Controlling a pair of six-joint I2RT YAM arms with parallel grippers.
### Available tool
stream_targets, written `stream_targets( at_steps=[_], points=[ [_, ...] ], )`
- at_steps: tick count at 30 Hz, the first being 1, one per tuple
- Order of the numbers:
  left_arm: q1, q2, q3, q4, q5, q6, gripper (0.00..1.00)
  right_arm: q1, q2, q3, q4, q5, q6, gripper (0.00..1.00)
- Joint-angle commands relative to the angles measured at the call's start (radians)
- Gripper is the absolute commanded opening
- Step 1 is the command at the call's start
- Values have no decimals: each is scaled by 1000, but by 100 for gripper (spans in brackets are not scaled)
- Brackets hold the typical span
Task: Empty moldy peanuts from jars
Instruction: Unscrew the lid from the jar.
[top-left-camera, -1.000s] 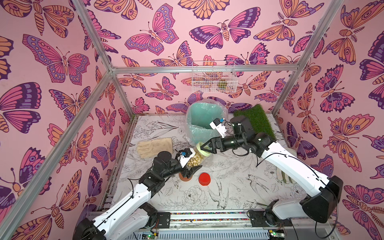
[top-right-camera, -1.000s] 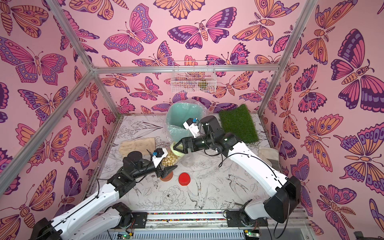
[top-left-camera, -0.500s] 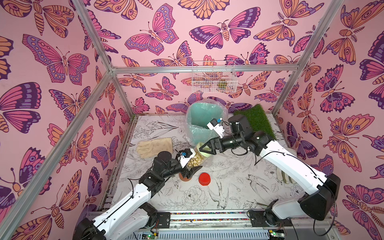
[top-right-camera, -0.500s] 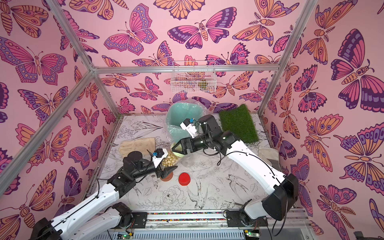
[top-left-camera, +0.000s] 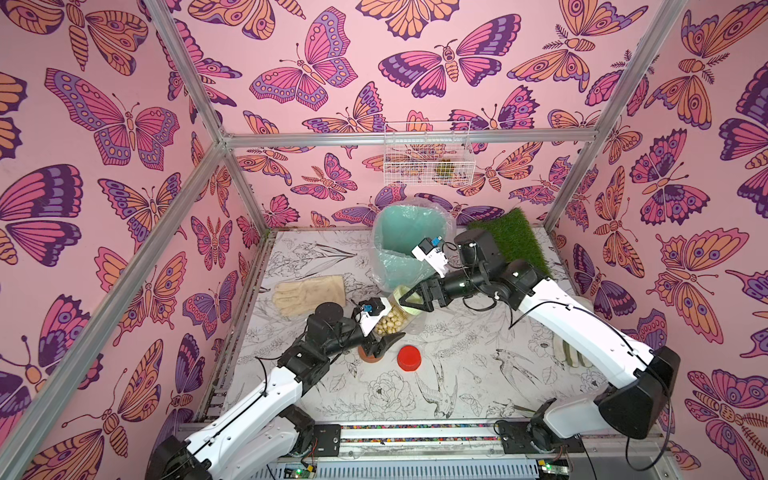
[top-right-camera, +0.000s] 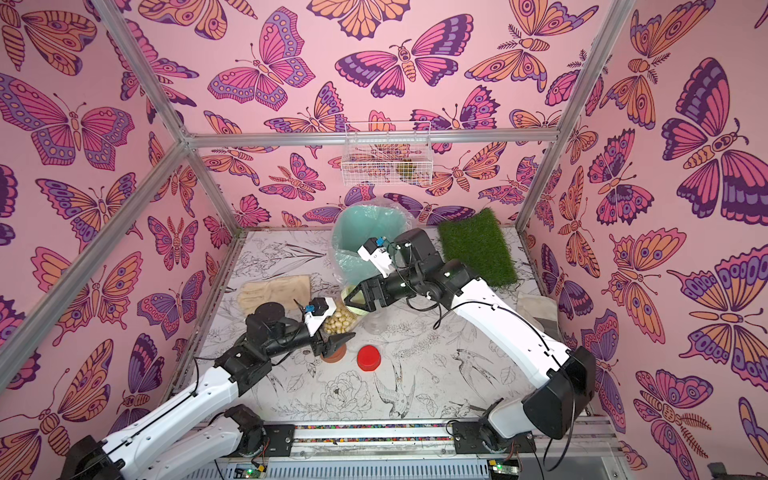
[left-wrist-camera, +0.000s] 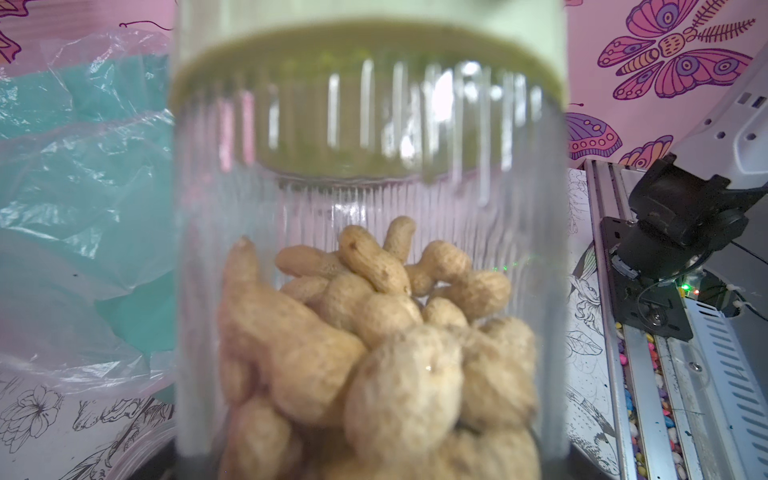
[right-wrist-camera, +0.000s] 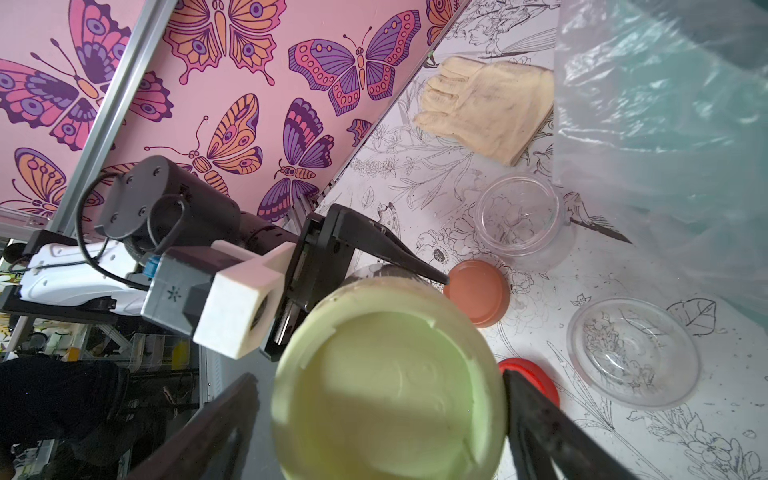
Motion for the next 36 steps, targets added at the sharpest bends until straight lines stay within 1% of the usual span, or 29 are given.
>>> stream_targets(
  at_steps=[1, 11, 17, 21, 23, 26, 30, 31, 33, 36],
  points=[
    [5, -22, 36, 87, 26, -6, 0, 11, 6, 27, -26, 7, -34, 91],
    [7, -16, 37, 86, 32, -9, 0, 13, 12, 31, -37, 11, -48, 98],
    [5, -16, 35, 87, 28, -9, 0, 21, 47, 76, -92, 28, -67, 94],
    [5, -19, 34, 87, 26, -9, 0, 21, 41, 75, -87, 28, -71, 91],
    [6, -19, 34, 86, 25, -10, 0, 21, 35, 69, -78, 28, -74, 88],
    [6, -18, 34, 86, 30, -12, 0, 21, 31, 58, -74, 28, -94, 81],
    [5, -17, 34, 86, 38, -16, 0, 13, 19, 34, -57, -20, -186, 74],
    [5, -19, 34, 85, 41, -18, 0, 8, 16, 26, -47, -48, -225, 72],
    [5, -21, 35, 83, 45, -18, 0, 3, 9, 15, -37, -74, -298, 71],
    [5, -22, 39, 73, 57, -20, 0, -12, 0, 0, -41, -121, -444, 67]
  ],
)
